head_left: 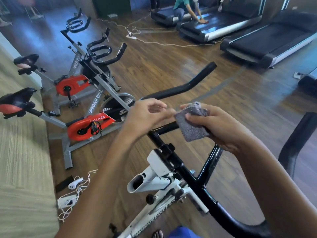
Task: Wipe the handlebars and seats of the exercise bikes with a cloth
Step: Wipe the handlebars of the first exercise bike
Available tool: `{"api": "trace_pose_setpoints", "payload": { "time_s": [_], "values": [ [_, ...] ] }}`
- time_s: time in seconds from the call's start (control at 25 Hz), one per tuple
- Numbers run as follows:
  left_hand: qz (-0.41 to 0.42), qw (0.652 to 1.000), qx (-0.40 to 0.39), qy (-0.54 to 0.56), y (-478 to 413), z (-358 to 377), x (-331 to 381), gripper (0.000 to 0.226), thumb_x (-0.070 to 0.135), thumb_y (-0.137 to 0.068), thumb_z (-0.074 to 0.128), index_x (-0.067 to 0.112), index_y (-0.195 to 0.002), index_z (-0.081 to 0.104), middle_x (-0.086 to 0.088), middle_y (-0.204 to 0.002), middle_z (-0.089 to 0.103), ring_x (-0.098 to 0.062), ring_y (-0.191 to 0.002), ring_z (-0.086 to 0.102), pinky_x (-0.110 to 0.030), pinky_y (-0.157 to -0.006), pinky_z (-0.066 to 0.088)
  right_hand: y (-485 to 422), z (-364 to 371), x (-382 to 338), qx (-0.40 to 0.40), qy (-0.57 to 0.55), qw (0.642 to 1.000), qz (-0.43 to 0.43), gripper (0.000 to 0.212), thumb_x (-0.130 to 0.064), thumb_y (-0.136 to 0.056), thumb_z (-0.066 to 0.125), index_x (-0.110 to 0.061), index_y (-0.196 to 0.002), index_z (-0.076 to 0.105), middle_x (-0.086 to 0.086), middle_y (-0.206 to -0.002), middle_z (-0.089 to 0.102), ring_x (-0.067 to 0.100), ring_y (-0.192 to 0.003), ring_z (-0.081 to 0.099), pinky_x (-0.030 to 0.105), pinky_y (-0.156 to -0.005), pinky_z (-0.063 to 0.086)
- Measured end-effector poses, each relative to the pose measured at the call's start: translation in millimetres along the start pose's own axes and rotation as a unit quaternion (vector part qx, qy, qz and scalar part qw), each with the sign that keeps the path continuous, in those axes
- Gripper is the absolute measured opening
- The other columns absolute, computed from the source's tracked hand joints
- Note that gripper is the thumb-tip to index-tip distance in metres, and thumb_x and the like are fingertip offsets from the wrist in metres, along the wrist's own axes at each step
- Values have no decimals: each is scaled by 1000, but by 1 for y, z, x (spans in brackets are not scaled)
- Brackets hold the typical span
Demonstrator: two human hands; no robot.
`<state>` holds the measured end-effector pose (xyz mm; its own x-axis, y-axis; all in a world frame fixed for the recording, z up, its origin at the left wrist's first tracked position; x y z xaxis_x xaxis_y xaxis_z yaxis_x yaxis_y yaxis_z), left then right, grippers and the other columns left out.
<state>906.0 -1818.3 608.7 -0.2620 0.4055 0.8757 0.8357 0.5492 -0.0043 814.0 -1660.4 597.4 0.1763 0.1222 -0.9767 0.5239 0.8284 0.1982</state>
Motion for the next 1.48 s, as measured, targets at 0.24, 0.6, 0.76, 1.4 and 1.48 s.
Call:
{"api": "trace_pose_setpoints", "payload": {
  "time_s": [0.24, 0.6, 0.76, 1.4, 1.48],
  "values": [
    [-109, 962, 247, 44, -17, -37, -94, 42, 44, -83, 59, 21, -116, 69, -3, -119, 67, -18, -110, 62, -43, -102, 48, 19, 20, 39, 45, 316, 946, -59, 24, -37, -90, 72, -34, -113, 72, -14, -104, 73, 1, -89, 66, 26, -83, 52],
    [-144, 956, 253, 32, -39, 3, -102, 43, 29, -105, 35, 19, -147, 40, -11, -144, 45, -24, -128, 48, -38, -106, 38, 49, 44, 70, -177, 439, 881, 0, 61, -38, -106, 36, -48, -155, 0, -33, -159, -8, -16, -144, -5, 3, -113, -4],
    [-140, 953, 267, 37, -41, 1, -105, 42, 26, -106, 32, 19, -147, 41, -9, -145, 46, -22, -130, 47, -32, -104, 35, 24, 55, 67, -173, 429, 886, -38, 62, -24, -108, 38, -43, -157, 5, -27, -162, -5, -9, -147, -5, 12, -119, -1],
    [-232, 943, 142, 191, -45, -16, -110, 39, 11, -101, 49, 20, -139, 49, 2, -130, 50, -16, -110, 48, -32, -91, 33, -43, 102, 14, -263, 589, 755, -115, 51, -6, -93, 55, -40, -130, 62, -2, -140, 61, 20, -132, 53, 42, -108, 42],
    [-239, 942, 133, 196, -45, -17, -111, 39, 12, -101, 49, 22, -139, 49, 3, -128, 48, -16, -110, 46, -33, -91, 32, -45, 100, 24, -294, 605, 737, -64, 50, -10, -94, 55, -44, -129, 63, -6, -144, 57, 19, -139, 45, 44, -113, 37]
  ]
}}
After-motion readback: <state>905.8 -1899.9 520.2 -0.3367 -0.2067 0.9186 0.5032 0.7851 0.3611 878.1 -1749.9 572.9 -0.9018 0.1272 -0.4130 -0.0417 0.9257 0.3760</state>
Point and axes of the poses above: each hand's wrist, its own y-axis away from the middle knuckle, its own z-axis out of the palm, x = y × z, the point moved 8 cm from there along -y, towards the middle knuckle
